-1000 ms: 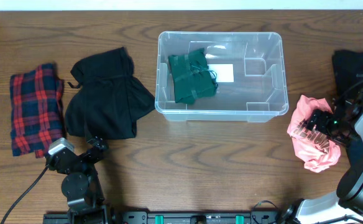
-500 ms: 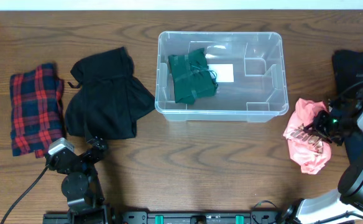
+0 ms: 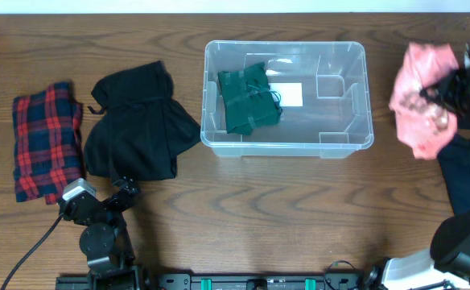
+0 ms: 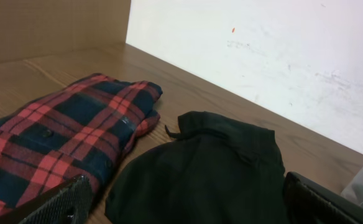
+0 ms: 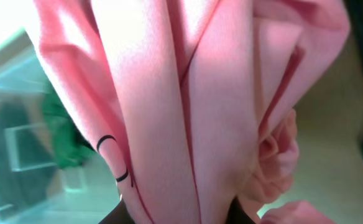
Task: Pack container
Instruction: 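Lift the pink shirt into the bin beside the green bundle, release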
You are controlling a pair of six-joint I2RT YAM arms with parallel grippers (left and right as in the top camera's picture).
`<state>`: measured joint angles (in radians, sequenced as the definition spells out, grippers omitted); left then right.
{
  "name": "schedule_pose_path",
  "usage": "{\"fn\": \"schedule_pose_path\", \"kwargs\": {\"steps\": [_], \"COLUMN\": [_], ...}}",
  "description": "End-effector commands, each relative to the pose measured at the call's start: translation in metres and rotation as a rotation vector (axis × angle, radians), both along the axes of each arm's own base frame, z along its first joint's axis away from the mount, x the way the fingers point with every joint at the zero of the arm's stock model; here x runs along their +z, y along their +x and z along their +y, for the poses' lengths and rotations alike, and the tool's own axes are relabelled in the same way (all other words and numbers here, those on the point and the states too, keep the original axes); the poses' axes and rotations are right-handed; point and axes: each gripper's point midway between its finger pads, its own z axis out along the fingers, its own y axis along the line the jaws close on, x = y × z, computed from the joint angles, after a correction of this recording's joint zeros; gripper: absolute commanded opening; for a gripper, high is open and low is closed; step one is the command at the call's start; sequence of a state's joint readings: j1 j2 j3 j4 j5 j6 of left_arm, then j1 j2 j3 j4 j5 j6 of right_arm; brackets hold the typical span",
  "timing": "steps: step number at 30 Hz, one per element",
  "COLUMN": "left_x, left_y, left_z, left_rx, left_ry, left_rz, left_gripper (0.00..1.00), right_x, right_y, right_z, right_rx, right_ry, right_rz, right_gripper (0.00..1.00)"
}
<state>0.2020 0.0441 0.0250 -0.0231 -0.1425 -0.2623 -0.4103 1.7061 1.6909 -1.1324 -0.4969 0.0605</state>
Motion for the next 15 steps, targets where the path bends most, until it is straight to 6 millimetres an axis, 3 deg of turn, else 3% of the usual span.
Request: {"fn": "schedule_pose_path", "kwargs": {"steps": [1,8,13,15], "left_x": [-0.018,-0.018,-0.018,-0.018], "left_y": [-0.003,-0.003,-0.003,-0.003], "left_z": [0.004,0.004,0.004,0.004], "left_rx": [0.025,0.025,0.025,0.025], "left_ry": [-0.008,-0.008,-0.008,-0.008], "left_rz": [0.056,0.056,0.056,0.056], "left_gripper": [0.98,0.98,0.98,0.98], "right_x": [0.049,0.070,0.061,0.055], "right_y": [0.019,0.049,0.059,0.060], "right_z": [0.065,0.175,0.233,0.246], "right_rx": [0.099,0.287,0.309,0.305], "right_ry": [0.066,0.063,-0.038,-0.096], "right_rz": [-0.145,-0.286,-0.316,-0.320], "right_gripper": [0.01,0.01,0.01,0.01]}}
